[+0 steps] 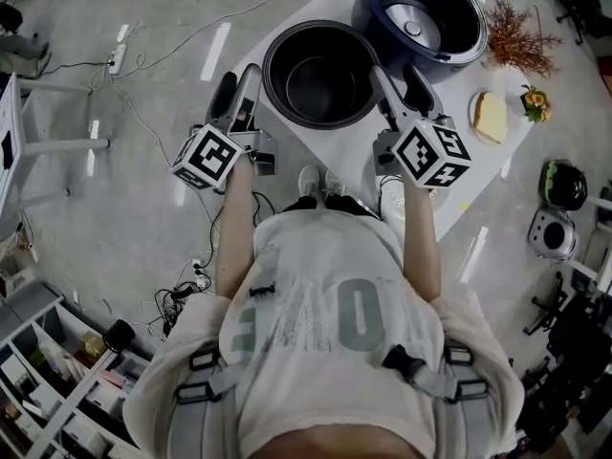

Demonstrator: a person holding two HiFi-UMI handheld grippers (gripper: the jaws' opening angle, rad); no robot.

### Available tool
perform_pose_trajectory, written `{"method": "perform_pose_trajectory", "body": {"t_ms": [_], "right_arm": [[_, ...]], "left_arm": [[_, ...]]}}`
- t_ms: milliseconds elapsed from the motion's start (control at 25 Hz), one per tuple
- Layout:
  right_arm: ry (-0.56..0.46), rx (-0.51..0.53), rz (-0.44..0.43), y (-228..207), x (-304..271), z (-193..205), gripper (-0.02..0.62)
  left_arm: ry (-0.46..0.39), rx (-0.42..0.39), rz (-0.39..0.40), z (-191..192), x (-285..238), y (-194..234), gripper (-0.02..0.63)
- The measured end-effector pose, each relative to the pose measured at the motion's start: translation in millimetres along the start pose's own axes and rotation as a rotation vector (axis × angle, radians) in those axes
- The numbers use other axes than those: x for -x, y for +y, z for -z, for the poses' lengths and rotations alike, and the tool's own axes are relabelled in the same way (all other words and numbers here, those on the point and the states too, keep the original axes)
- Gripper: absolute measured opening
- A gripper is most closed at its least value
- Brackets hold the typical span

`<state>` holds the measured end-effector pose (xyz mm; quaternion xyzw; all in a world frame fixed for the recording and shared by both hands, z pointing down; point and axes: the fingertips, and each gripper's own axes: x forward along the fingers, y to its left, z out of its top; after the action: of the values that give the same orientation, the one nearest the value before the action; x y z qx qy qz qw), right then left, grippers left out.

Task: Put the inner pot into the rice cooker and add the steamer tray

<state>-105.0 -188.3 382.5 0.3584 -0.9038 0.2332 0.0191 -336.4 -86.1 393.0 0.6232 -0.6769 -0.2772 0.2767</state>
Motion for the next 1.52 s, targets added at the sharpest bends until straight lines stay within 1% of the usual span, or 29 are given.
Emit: {"method": "perform_pose_trajectory", "body": {"t_ms": [120,240,360,440,480,640,800,880,1000,1160,1520], "right_arm": [[0.057,-0.058,0.026,-20.5,-5.6,25.2,0.255],[0.097,-0.143,0.038,-35.7,-10.0,46.4,0.239],[0.115,-0.236,0.038,-48.2,-13.5,61.0,0.221],[0.127,-0.269,0.040,-55.0,-15.0,67.6,0.203],[0.136,-0.270,0.043,-57.5,-15.6,70.2,0.195],[0.161,-0.272,0.050,-60.0,-20.1,76.3,0.131],[0.177,-0.292,0.054,-60.6,-24.7,81.4,0.111],[0.183,-0.305,0.061,-62.9,-25.4,84.4,0.090],[0.178,-0.321,0.047,-60.7,-27.4,84.8,0.059],[0.168,-0.332,0.046,-57.7,-27.8,82.8,0.051],[0.162,-0.413,0.032,-56.3,-27.2,80.7,0.052]], "left_arm": [[0.068,0.060,-0.048,31.2,-5.8,24.2,0.313],[0.112,0.121,-0.065,52.1,-12.5,34.5,0.275],[0.117,0.196,-0.071,62.0,-18.9,42.1,0.232],[0.113,0.230,-0.070,66.1,-22.7,43.5,0.215],[0.115,0.234,-0.070,68.0,-24.2,43.4,0.206],[0.126,0.232,-0.075,70.7,-27.8,44.8,0.169],[0.129,0.215,-0.095,71.0,-28.8,48.1,0.112],[0.132,0.209,-0.102,71.5,-28.8,49.6,0.089],[0.141,0.198,-0.102,72.4,-29.2,50.0,0.076],[0.155,0.178,-0.102,72.4,-30.4,47.6,0.049],[0.141,0.216,-0.089,70.2,-29.7,45.7,0.044]]}}
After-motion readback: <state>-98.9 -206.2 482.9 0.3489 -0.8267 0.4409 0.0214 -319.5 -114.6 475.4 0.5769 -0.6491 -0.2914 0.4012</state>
